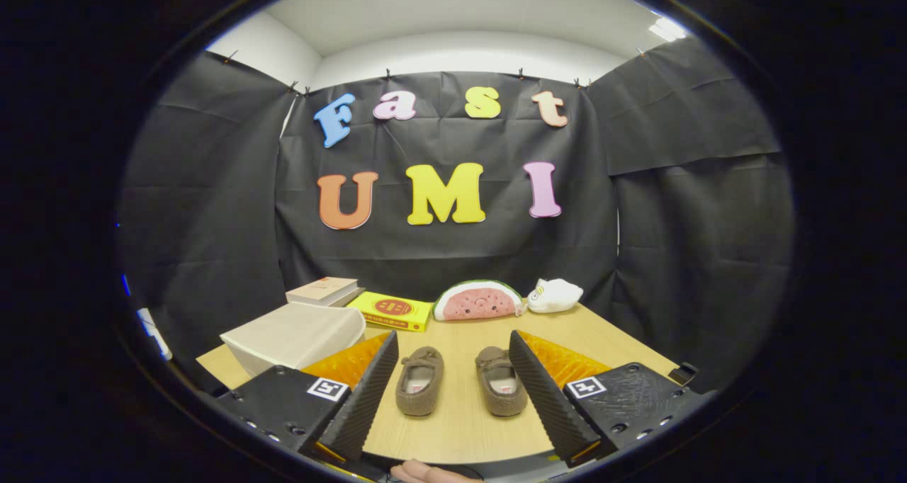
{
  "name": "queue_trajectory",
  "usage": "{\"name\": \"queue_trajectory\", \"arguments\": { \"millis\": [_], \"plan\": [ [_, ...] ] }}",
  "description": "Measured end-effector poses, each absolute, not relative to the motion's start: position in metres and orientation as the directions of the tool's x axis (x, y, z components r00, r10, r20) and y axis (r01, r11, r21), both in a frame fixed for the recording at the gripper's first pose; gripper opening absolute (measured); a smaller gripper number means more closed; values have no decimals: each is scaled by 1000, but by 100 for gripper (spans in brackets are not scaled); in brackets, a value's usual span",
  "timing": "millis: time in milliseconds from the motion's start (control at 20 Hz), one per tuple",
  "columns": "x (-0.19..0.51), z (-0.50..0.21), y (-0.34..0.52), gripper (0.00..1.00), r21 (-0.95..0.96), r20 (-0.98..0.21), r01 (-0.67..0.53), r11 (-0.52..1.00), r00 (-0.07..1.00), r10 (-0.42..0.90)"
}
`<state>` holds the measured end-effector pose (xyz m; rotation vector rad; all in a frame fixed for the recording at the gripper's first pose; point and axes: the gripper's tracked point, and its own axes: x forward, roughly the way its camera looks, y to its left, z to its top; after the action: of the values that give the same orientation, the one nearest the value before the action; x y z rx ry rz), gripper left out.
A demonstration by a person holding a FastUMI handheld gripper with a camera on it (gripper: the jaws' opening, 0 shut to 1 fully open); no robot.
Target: Open the storage box then place both shoes into the box .Put the left shoe in first, then the right shoe, with the right side of both shoes facing outward in a uniform manner.
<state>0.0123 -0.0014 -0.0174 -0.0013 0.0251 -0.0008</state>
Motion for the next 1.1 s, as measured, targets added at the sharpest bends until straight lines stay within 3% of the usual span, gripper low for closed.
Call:
{"name": "queue_trajectory", "arguments": {
  "millis": [550, 750, 1100],
  "plan": [
    [70, -41, 5, 95, 58, -88, -47, 997, 995, 52],
    [118, -59, 44, 95, 176, -176, -193, 965, 959, 224],
    [189, -97, 128, 95, 355, -304, -414, 838, 797, 522]
  ]
}}
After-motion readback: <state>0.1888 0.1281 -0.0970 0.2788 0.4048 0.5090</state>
